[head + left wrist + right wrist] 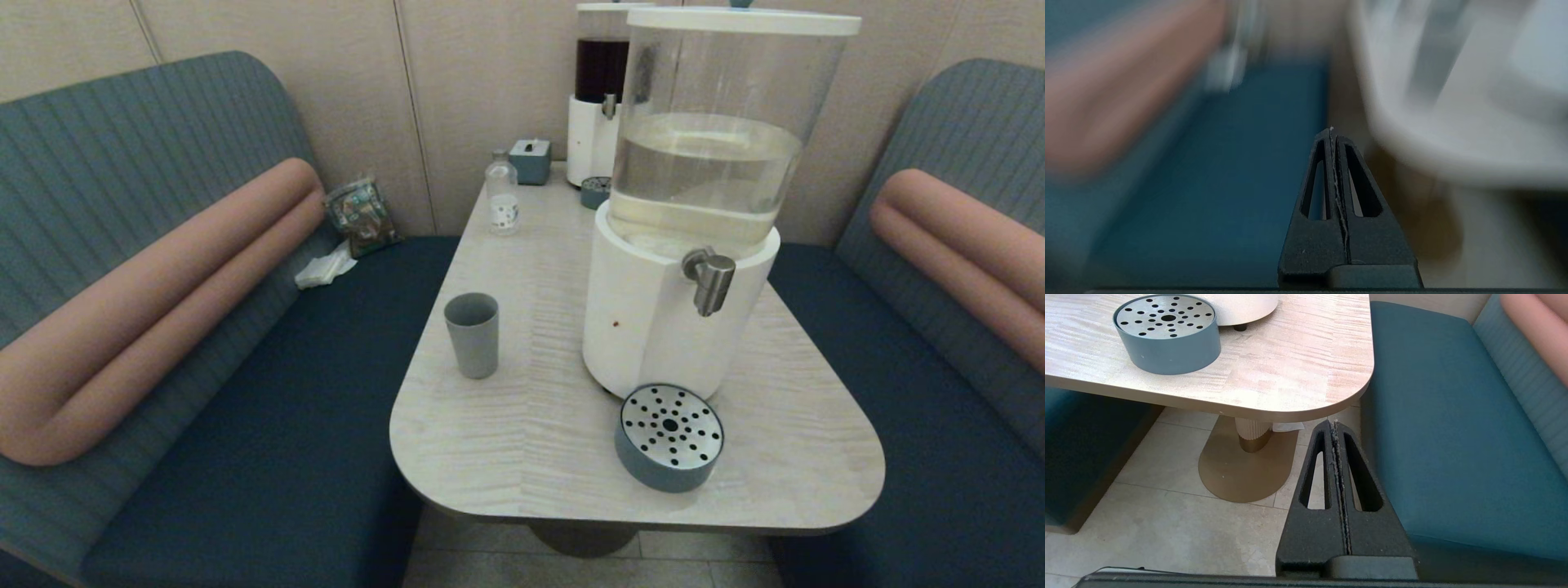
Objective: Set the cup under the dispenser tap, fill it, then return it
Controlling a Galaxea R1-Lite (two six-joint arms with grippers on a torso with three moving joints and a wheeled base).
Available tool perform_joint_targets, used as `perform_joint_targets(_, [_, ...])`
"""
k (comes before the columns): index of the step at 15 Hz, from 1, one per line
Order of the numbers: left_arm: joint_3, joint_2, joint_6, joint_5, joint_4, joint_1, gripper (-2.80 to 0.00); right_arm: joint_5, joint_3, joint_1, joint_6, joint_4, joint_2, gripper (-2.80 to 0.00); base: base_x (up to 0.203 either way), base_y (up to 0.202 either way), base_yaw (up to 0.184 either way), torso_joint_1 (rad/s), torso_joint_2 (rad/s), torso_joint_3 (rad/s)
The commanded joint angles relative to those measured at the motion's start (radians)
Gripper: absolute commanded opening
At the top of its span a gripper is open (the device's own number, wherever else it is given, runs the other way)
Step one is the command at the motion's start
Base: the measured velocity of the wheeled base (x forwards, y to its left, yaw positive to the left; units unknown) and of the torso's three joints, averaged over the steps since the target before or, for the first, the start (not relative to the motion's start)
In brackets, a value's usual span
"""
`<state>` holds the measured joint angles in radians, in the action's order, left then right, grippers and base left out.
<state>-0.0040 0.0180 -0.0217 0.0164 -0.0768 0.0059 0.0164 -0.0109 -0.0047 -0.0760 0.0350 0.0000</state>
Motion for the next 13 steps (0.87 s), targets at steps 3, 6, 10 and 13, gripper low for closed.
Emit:
perform_joint_targets(3, [0.005,-0.015,-0.021,0.007,0.082,0.002,-2.80,0.000,0.000,0.000,-0.001,0.000,-0.002,-2.80,0.000,0.000,0.000,0.000,0.00,0.000])
perform_joint_targets(6, [0.006,-0.015,-0.057,0.011,0.080,0.002,-2.80,0.002,0.002,0.000,-0.017,-0.001,-0.002,-2.80,0.000,0.000,0.000,0.000,0.00,0.000])
perform_joint_targets(10, [0.006,-0.015,-0.057,0.011,0.080,0.002,-2.80,-0.002,0.003,0.000,-0.007,-0.004,-0.003,-2.80,0.000,0.000,0.000,0.000,0.00,0.000])
perform_joint_targets(13, [0.006,-0.015,-0.057,0.011,0.080,0.002,-2.80,-0.001,0.008,0.000,0.010,-0.024,-0.002,-2.80,0.000,0.000,0.000,0.000,0.00,0.000])
